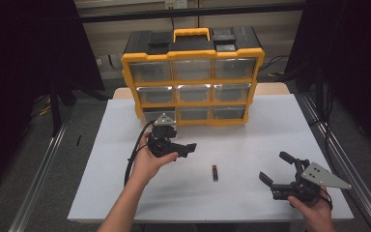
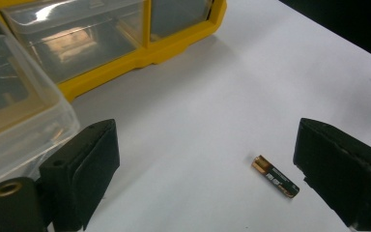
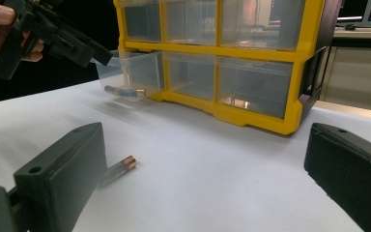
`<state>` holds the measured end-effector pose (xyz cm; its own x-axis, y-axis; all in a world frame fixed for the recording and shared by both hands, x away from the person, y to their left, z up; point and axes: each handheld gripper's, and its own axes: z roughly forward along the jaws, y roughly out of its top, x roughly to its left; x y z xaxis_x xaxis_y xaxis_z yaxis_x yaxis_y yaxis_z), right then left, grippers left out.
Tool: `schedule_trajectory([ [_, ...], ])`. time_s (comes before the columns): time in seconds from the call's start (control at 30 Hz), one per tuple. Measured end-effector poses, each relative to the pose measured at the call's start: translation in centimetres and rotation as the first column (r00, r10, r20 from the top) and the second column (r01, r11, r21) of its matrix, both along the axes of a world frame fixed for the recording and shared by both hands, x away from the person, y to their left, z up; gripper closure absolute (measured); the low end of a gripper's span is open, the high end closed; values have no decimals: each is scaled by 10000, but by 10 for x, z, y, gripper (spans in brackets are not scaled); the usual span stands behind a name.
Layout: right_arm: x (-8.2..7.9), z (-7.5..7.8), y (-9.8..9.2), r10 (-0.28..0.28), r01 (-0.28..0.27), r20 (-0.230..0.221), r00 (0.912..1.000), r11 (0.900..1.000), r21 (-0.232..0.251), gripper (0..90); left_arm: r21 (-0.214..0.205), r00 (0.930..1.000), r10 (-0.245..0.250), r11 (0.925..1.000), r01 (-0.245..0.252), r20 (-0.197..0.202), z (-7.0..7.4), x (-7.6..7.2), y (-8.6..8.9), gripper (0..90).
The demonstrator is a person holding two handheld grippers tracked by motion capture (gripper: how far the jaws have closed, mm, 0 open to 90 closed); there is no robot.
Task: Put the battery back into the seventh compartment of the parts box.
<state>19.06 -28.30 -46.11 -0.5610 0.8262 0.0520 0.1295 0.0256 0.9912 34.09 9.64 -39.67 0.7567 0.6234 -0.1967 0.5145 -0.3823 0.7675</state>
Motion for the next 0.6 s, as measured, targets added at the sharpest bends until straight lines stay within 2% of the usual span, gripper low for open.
schedule_trajectory([
  [0.2, 0, 0, 0, 4, -4, 13, 10000, 10000, -19, 10, 74, 9997, -249, 9997, 250, -35, -7, -4, -4, 85],
  [0.23, 0, 0, 0, 7, -7, 11, 10000, 10000, -15, 10, 220, 9997, -241, 9995, 242, -48, -7, -5, -5, 80],
  [0.4, 0, 0, 0, -2, 2, 18, 10000, 10000, -4, 10, 71, 9987, -486, 9988, 487, -141, -14, -9, -8, 70],
  [0.57, 0, 0, 0, -7, 7, -2, 10000, 10000, -29, 10, 203, 9982, -577, 9981, 581, -189, -19, -13, -11, 56],
  [0.6, 0, 0, 0, -9, 9, -12, 10000, 10000, -23, 10, 19, 9982, -599, 9982, 599, -82, -20, -14, -12, 56],
])
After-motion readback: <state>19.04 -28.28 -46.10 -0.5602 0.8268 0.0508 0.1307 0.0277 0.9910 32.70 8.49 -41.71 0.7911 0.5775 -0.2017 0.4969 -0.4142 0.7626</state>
